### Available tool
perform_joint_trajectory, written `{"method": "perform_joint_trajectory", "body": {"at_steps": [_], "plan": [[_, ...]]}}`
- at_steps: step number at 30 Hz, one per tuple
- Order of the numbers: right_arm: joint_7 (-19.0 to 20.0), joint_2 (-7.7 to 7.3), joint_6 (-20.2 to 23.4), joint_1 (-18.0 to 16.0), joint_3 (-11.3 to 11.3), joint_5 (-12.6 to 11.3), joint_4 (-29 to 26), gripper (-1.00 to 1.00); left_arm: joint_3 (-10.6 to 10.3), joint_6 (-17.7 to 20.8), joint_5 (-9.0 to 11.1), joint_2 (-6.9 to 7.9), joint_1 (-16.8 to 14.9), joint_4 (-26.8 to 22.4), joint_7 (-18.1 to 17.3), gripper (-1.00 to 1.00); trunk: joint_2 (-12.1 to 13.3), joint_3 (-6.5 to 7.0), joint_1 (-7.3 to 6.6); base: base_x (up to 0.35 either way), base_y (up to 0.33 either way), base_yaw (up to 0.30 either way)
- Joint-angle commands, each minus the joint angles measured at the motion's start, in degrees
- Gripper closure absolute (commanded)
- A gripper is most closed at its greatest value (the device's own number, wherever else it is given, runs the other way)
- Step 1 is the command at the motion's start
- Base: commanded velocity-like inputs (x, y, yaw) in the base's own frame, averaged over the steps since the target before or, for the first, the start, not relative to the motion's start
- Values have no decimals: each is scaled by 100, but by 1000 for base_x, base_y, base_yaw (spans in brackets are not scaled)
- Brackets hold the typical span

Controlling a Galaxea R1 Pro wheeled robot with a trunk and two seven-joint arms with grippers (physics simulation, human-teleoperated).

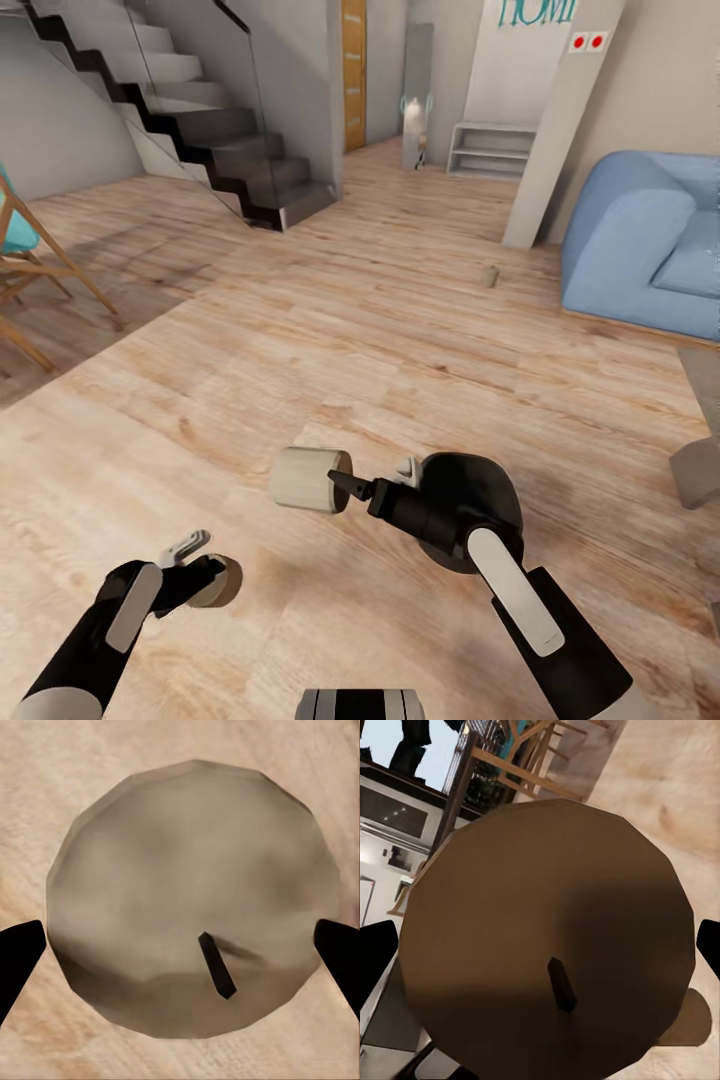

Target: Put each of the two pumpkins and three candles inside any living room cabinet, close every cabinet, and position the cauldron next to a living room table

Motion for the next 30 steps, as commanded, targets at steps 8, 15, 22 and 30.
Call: {"method": "perform_joint_trajectory", "body": {"at_steps": [8,15,22,30], "plan": [[-1,3,9,-3,-4,-4,46,100,1017,1226,80,162,81,-1162,36,100,9,173,-21,0,0,0],[10,20,2,-3,-4,-9,256,100,1256,1427,87,162,98,-1490,36,100,19,328,-39,-147,0,0],[0,32,1,-3,-13,-2,288,100,1264,1441,330,170,97,-1511,37,100,28,484,-57,-37,0,0],[-2,36,-59,-3,-21,0,389,100,1260,1442,379,171,98,-1510,44,100,39,676,-78,-54,0,85]]}}
